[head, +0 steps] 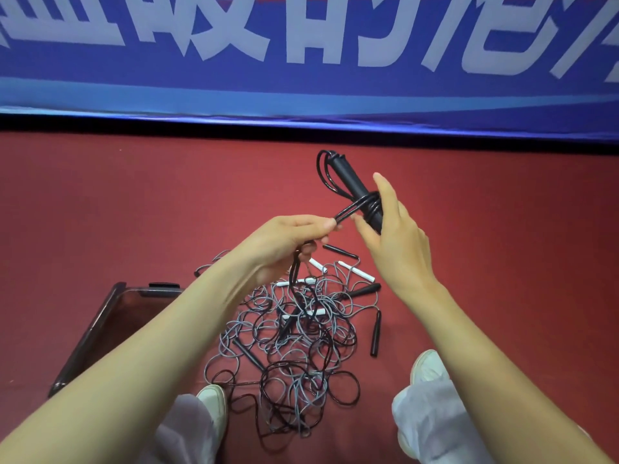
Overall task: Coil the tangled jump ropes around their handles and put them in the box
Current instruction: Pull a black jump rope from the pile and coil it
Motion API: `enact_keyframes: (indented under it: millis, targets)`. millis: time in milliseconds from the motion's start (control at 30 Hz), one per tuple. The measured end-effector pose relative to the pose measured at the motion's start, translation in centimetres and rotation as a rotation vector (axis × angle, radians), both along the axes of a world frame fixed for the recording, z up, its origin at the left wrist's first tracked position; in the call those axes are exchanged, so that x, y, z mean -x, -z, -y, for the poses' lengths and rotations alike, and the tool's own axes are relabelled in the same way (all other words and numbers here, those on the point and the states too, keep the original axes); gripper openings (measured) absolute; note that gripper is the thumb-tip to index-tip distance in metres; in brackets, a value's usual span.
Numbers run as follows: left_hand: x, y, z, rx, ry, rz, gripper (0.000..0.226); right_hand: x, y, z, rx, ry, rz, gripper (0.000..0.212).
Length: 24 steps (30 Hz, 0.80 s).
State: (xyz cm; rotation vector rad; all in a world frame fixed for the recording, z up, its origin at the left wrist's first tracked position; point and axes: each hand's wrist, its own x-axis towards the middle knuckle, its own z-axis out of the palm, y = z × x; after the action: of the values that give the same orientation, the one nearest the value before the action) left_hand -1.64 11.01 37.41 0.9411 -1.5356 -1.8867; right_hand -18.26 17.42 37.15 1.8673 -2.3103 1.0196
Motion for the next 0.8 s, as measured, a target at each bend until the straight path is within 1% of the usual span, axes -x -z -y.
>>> enact_keyframes:
  millis: [67, 167, 267, 333, 400, 500, 600, 733, 800]
  targets:
    - [-0.3, 0.1, 0.2, 0.032, -0.014, 0.019, 0.022, -0.2, 0.0, 0.0, 0.027, -0.033, 0.090, 0.062]
    - [-0.6, 0.5, 0.6, 0.090, -0.047, 0.056, 0.028, -0.5, -0.3, -0.1, 0.035, -0.181, 0.329, 0.060]
    - [-1.0, 0.7, 0.8, 0.116, -0.061, 0.011, 0.031, -0.4, -0.9, -0.5, -0.104, -0.415, 0.667, 0.060]
    - [-0.9, 0.8, 0.7, 0.144, -0.012, -0.039, 0.032, -0.3, -1.3, -0.7, -0.179, -0.515, 0.822, 0.052]
    - [-0.6, 0.7, 0.3, 0.190, 0.011, -0.057, 0.027, -0.6, -1.4, -0.8, -0.138, -0.512, 0.887, 0.037]
    - [-0.1, 0.6, -0.1, 0.270, -0.015, -0.014, 0.021, -1.1, -1.1, -0.9, -0.043, -0.387, 0.928, 0.017]
    - [-0.2, 0.8, -0.3, 0.268, -0.010, 0.004, 0.019, -1.2, -0.7, -0.6, -0.067, -0.332, 1.022, 0.023]
    - [-0.1, 0.8, -0.4, 0.254, -0.046, 0.004, 0.023, -1.0, -0.7, -0.6, -0.106, -0.343, 1.180, 0.034]
    - [0.1, 0.8, -0.4, 0.234, -0.059, -0.016, 0.022, -1.0, -0.8, -0.7, -0.123, -0.343, 1.262, 0.036]
